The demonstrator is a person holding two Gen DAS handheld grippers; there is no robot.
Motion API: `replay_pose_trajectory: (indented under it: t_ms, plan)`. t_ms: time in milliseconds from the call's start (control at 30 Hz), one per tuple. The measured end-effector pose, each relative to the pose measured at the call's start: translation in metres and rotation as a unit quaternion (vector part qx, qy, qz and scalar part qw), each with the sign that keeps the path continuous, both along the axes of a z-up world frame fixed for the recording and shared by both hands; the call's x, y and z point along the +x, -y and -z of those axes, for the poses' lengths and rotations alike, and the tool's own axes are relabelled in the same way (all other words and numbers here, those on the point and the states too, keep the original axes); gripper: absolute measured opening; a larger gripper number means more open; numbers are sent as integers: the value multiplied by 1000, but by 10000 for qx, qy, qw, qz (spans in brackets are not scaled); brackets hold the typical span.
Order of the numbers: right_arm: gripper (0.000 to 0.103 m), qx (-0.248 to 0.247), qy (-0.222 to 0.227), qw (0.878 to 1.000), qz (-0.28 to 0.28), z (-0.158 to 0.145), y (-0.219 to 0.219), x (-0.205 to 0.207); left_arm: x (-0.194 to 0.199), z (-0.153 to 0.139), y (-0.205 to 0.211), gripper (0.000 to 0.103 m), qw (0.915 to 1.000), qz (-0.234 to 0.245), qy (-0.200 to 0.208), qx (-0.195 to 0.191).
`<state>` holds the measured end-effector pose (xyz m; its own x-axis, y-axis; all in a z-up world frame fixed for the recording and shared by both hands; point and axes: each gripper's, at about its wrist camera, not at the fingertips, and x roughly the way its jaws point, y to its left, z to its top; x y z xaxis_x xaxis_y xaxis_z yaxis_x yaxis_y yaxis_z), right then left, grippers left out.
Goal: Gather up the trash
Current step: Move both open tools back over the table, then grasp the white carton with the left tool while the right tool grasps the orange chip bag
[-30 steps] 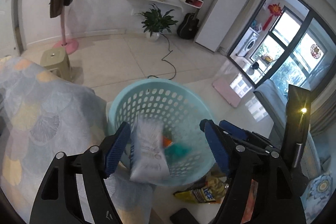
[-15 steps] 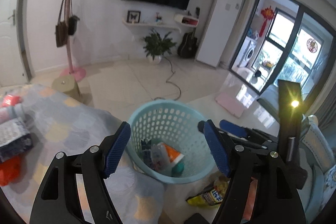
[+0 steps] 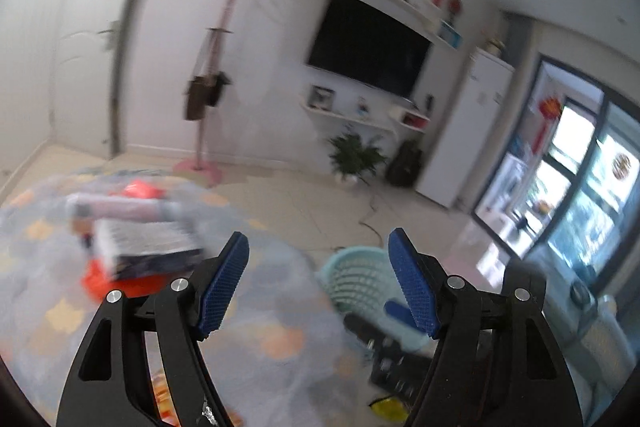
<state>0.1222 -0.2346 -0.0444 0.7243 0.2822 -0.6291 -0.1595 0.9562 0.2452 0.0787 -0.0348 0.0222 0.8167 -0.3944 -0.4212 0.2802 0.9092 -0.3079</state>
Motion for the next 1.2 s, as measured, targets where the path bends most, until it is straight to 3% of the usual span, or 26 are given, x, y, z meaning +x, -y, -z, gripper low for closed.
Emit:
replay_pose_trajectory:
  t_ms: [333, 467, 633, 733, 833, 900, 1000, 1100, 1200]
  plan:
    - [58, -168, -486, 9858, -1597, 42, -120, -23, -32, 9, -122, 70, 9889, -1424, -212, -357]
    - [69, -472, -561, 9811, -1790, 54, -144, -31, -41, 15, -143, 70, 9865, -1569, -293, -371]
    - [74, -799, -740, 9731, -2031, 72, -164, -32, -46, 29, -148, 70, 9864, -1549, -457, -288]
    - [73, -1359, -440, 9684, -2042, 75, -177, -45, -47, 39, -152, 70, 9866, -1513, -547, -284]
    - [61, -1324, -411, 9695, -2023, 75, -178, -45, -45, 45, -152, 70, 9862, -1506, -624, -299]
    - [38, -1300, -372, 9715, -1947, 72, -174, -44, -44, 47, -151, 70, 9863, -1498, -639, -264]
    - [17, -1175, -366, 9731, -1946, 72, -168, -42, -43, 49, -148, 70, 9863, -1498, -666, -206]
    - [7, -882, -398, 9751, -1995, 70, -161, -39, -35, 50, -146, 70, 9867, -1455, -703, -154]
    - [6, -845, -316, 9779, -1888, 67, -156, -38, -25, 48, -139, 70, 9884, -1350, -691, -20]
